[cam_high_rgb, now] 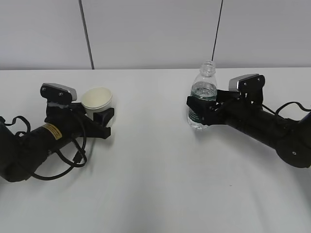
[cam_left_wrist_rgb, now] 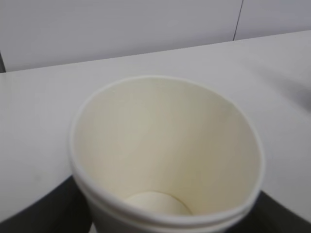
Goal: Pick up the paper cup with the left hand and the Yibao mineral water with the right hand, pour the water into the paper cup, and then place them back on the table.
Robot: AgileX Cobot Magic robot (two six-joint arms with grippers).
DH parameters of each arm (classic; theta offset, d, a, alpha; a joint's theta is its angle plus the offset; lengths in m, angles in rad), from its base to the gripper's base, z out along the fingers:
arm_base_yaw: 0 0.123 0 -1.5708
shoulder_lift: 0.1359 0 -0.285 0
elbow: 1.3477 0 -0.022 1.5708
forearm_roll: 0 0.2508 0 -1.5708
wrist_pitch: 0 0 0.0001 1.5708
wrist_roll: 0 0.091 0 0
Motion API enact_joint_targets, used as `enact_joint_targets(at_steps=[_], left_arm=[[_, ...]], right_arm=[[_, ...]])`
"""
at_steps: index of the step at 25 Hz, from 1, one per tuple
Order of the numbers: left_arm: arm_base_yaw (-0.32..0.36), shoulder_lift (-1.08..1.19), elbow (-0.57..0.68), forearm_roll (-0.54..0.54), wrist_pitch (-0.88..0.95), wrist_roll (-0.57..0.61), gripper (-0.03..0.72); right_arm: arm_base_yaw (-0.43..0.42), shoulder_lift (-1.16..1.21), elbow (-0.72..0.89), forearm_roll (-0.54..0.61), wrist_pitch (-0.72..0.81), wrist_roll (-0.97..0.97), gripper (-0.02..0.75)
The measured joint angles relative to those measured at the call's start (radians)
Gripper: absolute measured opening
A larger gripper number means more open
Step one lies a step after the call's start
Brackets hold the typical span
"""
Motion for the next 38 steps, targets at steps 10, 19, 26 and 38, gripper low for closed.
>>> enact_joint_targets(at_steps=[10, 19, 26, 38], left_arm=[[0.000, 0.000, 0.000, 0.000, 0.000, 0.000, 0.443], [0.000, 0.000, 0.000, 0.001, 0.000, 0.000, 0.443], [0.000, 0.000, 0.000, 0.003, 0.000, 0.000, 0.443], [0.000, 0.000, 0.000, 0.032, 0.000, 0.000, 0.442]], right_arm=[[0.003, 0.005, -0.021, 0.000, 0.013, 0.000, 0.656], [0.003, 0.035, -0.022, 0.020, 0.013, 0.002, 0.633], [0.003, 0.035, -0.021, 0.027, 0.004, 0.001, 0.561], [0.003, 0.035, -0.021, 0.035, 0.004, 0.001, 0.512]])
